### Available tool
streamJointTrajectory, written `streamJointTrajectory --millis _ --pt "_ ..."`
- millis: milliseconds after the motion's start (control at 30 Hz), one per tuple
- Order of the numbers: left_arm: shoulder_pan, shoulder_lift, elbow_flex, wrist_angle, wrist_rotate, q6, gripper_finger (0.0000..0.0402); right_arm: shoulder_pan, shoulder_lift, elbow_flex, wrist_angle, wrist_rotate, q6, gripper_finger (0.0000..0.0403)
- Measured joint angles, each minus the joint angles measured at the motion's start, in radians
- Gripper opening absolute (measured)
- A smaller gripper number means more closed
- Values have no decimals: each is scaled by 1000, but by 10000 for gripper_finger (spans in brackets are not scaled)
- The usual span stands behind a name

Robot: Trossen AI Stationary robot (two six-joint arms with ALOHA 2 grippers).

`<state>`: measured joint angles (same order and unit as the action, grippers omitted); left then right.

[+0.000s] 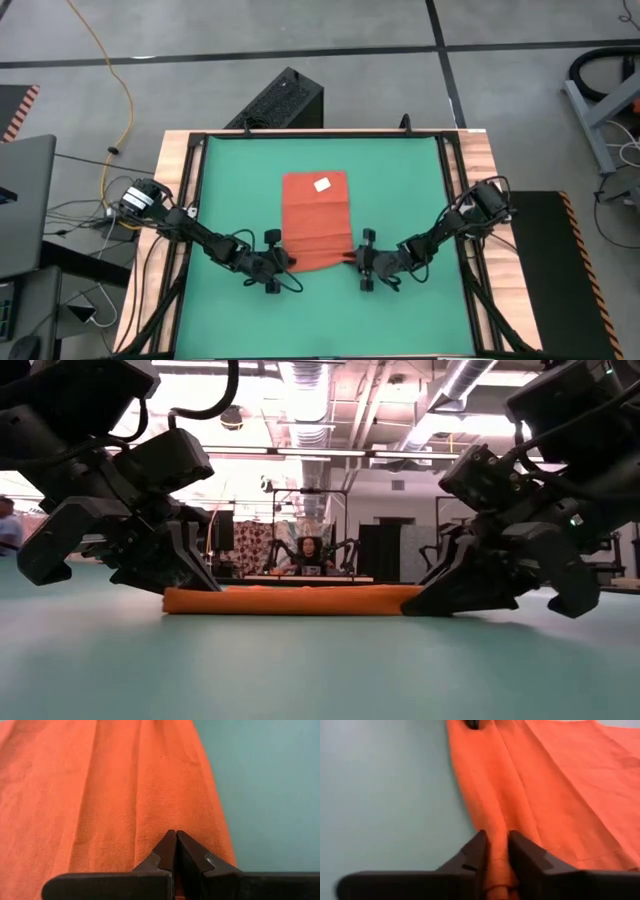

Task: Roll towel
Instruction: Roll the orange microfiber towel

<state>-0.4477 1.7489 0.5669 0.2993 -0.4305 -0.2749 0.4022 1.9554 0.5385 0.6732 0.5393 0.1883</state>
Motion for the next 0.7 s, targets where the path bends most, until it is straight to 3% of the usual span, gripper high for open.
streamJointTrajectory --millis 167,500,700 --pt "0 0 -1 10 2 0 0 15 -17 0 -16 5 32 23" --pt "1 -1 0 34 43 2 0 -1 -225 -1 -225 -134 162 25" --pt "1 -1 1 83 119 8 0 -88 -322 -4 -306 -343 335 21"
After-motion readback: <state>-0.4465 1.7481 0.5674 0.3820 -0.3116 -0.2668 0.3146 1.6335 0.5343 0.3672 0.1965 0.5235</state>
